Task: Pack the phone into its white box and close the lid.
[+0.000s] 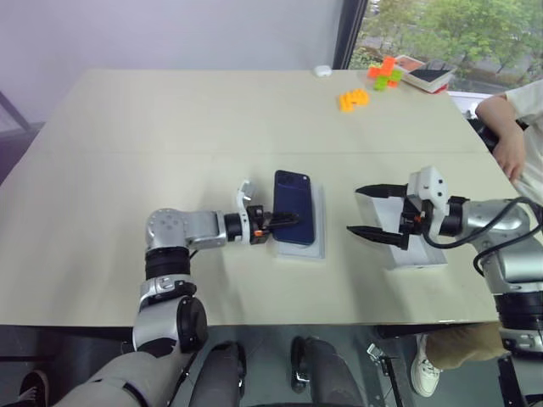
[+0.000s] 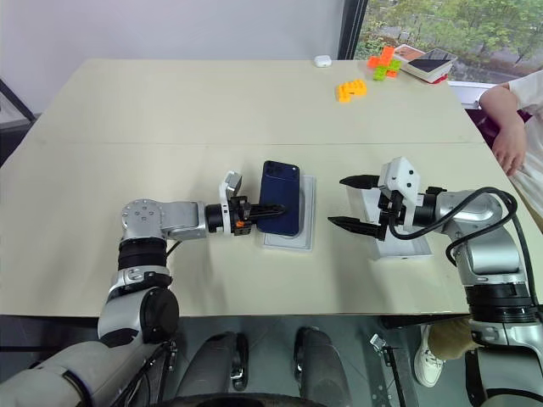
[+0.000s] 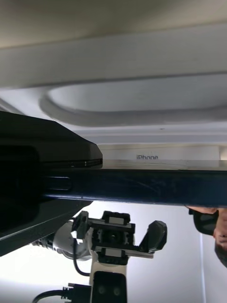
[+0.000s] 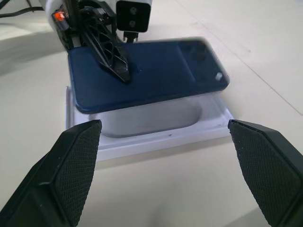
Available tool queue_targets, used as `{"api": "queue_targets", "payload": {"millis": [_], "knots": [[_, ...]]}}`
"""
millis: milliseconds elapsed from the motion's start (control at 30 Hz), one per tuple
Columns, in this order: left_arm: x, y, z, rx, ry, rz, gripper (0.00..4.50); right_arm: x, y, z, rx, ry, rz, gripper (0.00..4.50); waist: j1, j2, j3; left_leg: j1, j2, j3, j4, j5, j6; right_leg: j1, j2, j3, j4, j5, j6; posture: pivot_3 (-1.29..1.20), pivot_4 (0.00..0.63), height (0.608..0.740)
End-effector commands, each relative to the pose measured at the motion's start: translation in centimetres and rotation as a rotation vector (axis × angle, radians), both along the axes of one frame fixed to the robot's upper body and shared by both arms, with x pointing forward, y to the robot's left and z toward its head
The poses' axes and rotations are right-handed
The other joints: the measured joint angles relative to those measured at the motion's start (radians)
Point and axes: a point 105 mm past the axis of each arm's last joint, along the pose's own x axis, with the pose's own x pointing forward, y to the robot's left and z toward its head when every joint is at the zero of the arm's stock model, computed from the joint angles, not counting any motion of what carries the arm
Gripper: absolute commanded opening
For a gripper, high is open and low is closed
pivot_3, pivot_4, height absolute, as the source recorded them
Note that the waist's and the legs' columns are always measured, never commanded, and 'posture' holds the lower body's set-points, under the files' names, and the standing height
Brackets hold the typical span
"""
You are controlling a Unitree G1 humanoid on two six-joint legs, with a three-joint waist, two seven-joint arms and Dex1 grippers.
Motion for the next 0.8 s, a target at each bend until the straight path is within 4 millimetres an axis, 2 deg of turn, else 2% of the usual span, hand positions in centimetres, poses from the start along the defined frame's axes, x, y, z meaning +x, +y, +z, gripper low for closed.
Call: {"api": "queue_targets", "payload": {"millis": [33, 133, 333, 567, 800], "knots": [[0.1, -0.6, 1.7, -0.034, -0.059, -0.021, 2.33, -0.1, 0.7, 1.0, -0.008, -0.065, 0.021, 4.50, 0.003, 0.000, 0.000, 0.000, 0.000, 0.000, 0.000, 0.000, 0.000, 0.000, 0.000, 0.000, 0.000, 0.000, 0.000, 0.00, 0.150, 0.740], [-0.2, -0.7, 1.8, -0.020, -0.069, -0.043, 3.79, 0.0, 1.0, 1.0, -0.004, -0.069, 0.023, 4.50, 0.006, 0.000, 0.000, 0.000, 0.000, 0.000, 0.000, 0.000, 0.000, 0.000, 0.000, 0.000, 0.000, 0.000, 0.000, 0.00, 0.150, 0.740], [-0.7, -0.1, 2.5, 0.019, -0.114, -0.088, 3.79, 0.4, 1.5, 1.0, 0.003, -0.072, 0.030, 4.50, 0.005, 0.000, 0.000, 0.002, 0.000, 0.000, 0.000, 0.000, 0.000, 0.002, 0.000, 0.000, 0.000, 0.000, 0.000, 0.00, 0.150, 0.740], [-0.5, 0.7, 2.4, 0.122, -0.179, -0.090, 3.79, 0.8, 2.1, 1.0, 0.009, -0.078, 0.042, 4.50, 0.006, 0.000, 0.000, 0.003, 0.000, 0.000, 0.000, 0.002, -0.003, 0.002, 0.000, 0.000, 0.001, 0.000, 0.000, 0.00, 0.150, 0.740], [-0.6, -0.8, 2.7, 0.085, -0.166, -0.118, 3.79, 1.0, 2.4, 0.8, 0.006, -0.083, 0.045, 4.50, 0.008, 0.000, 0.000, 0.003, 0.000, 0.000, 0.000, 0.002, -0.003, 0.002, 0.000, 0.000, 0.000, 0.000, 0.000, 0.00, 0.150, 0.740]]}}
